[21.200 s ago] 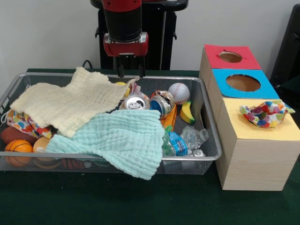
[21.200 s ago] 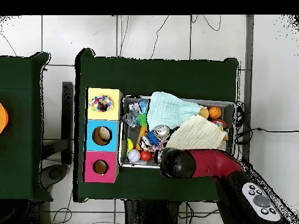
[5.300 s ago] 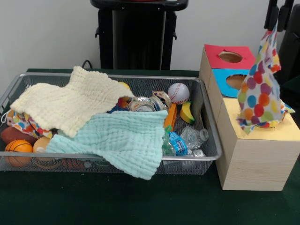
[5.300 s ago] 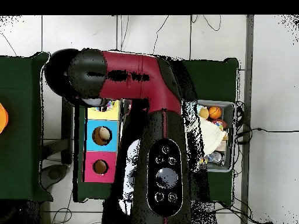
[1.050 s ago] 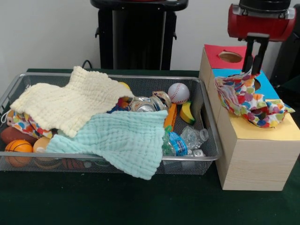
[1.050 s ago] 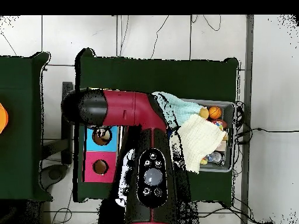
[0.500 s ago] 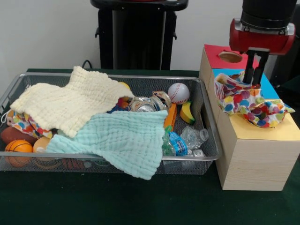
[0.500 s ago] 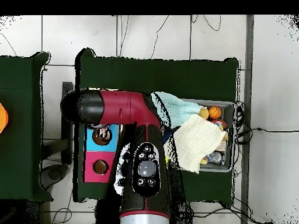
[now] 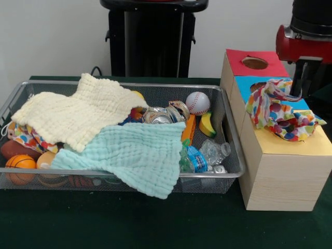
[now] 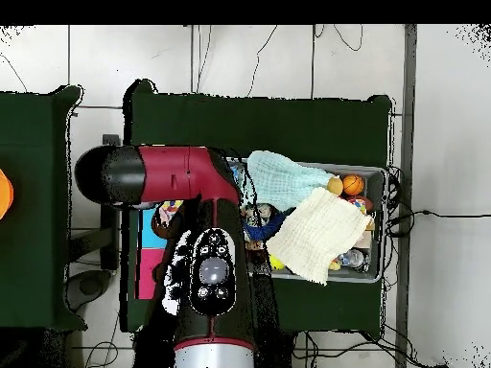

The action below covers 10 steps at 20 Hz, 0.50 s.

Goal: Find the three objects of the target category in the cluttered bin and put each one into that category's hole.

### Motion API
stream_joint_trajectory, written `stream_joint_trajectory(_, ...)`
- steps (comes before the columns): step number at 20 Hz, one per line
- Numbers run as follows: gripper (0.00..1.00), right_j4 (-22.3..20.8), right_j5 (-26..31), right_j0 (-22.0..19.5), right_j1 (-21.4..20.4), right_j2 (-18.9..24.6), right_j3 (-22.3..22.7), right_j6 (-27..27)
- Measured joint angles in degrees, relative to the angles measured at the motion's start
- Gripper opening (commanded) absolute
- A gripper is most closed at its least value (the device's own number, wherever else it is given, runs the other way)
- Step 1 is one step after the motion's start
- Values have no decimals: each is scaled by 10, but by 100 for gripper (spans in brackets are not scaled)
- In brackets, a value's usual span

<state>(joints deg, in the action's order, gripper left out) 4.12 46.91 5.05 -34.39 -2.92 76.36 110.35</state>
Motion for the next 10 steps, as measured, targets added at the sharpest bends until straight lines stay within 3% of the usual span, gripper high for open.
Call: stream_joint_trajectory(10,0,-10,0,-49,-8,1,7,0)
